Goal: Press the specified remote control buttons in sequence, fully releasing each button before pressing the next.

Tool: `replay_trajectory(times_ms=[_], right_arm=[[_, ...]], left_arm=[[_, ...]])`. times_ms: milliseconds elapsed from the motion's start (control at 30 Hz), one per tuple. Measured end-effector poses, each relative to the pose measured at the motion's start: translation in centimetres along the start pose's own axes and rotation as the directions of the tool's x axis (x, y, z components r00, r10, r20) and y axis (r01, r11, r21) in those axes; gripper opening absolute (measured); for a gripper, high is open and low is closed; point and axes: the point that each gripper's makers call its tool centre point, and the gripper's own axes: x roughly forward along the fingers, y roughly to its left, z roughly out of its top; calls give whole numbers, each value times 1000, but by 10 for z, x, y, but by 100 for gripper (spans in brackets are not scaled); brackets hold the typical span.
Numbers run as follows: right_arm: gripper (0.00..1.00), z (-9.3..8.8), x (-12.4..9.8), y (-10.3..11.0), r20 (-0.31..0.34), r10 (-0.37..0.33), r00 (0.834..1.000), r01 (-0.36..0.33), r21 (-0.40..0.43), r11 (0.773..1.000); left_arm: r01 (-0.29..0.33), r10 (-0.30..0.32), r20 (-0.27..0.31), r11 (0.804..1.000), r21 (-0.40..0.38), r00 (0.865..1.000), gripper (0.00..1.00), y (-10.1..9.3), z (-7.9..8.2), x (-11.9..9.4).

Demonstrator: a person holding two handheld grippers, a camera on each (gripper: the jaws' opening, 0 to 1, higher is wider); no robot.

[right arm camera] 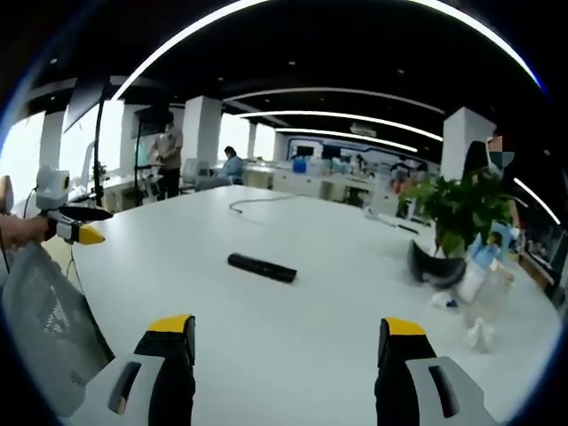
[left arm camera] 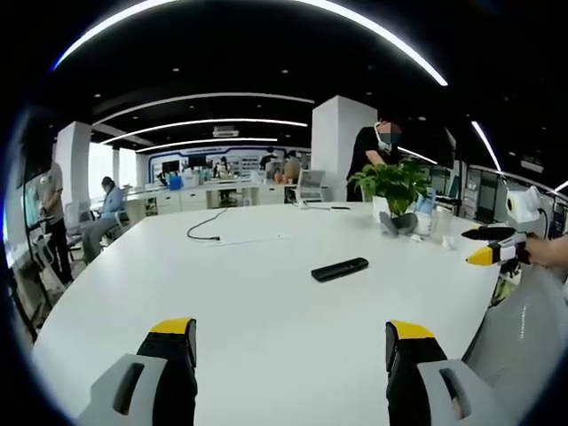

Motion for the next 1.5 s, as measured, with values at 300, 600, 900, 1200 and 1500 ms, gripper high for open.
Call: replay_trajectory(times_ms=[300, 600, 900, 1200, 1500], right_arm=[[83, 3, -3, -6, 26, -25, 999, 24, 27, 999], [84, 3, -3, -8, 31, -28, 999, 27, 41, 999], [84, 3, -3, -7, 21, -32, 999, 31, 28, 999], [84, 2, -4, -9, 24, -39, 999, 38, 42, 998], [83, 2, -4, -6, 24, -18, 1000, 17, 51, 999]], left_arm=[[6, -5, -15, 1000, 12, 1000, 92, 3, -5, 3], [12, -12, -25, 1000, 15, 1000, 91, 1, -7, 4], [119, -113, -124, 992, 40, 986, 86, -20, -16, 8], [243, -239, -298, 970, -24, 924, 78, -42, -36, 17], [313, -321, -353, 946, -83, 879, 78, -53, -38, 30]])
